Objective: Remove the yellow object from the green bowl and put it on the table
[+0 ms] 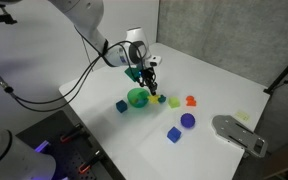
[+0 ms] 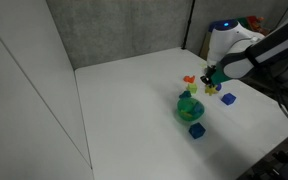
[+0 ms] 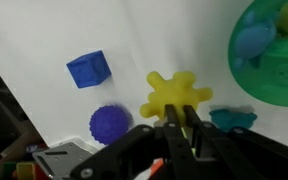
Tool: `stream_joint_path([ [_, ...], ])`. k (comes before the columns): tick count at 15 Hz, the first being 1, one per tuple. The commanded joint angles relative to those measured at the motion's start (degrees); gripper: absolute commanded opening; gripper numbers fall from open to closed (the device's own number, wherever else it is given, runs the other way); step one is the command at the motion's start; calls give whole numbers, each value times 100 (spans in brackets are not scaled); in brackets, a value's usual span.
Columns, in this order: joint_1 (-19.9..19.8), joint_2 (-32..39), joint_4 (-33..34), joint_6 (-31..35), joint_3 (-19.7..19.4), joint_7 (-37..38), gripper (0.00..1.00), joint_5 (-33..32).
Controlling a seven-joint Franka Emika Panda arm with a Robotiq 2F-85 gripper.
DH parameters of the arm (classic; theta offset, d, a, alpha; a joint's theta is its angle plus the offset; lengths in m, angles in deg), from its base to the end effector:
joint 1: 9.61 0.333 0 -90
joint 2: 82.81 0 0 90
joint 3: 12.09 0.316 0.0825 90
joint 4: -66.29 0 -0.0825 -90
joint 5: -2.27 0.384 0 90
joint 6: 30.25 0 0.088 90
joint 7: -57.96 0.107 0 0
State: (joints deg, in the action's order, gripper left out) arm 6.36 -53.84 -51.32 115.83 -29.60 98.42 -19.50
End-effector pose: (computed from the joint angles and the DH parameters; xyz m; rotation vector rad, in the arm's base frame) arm 0.5948 -0.0092 0.1986 2.7484 -0.5259 0.1611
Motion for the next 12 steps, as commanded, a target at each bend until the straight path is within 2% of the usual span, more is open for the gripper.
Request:
stream_joint_path([
  [1, -139, -223, -449, -26, -156, 217, 5, -329],
  [4, -282, -175, -682, 8, -192, 175, 6, -399],
  [5, -320, -188, -755, 40, -196, 169, 38, -415],
  [6, -348, -217, -812, 54, -195, 160, 37, -418],
  [7, -356, -252, -858, 73, -205, 164, 41, -430],
  [12, -343, -554, -970, -43, -111, 41, 81, -384],
])
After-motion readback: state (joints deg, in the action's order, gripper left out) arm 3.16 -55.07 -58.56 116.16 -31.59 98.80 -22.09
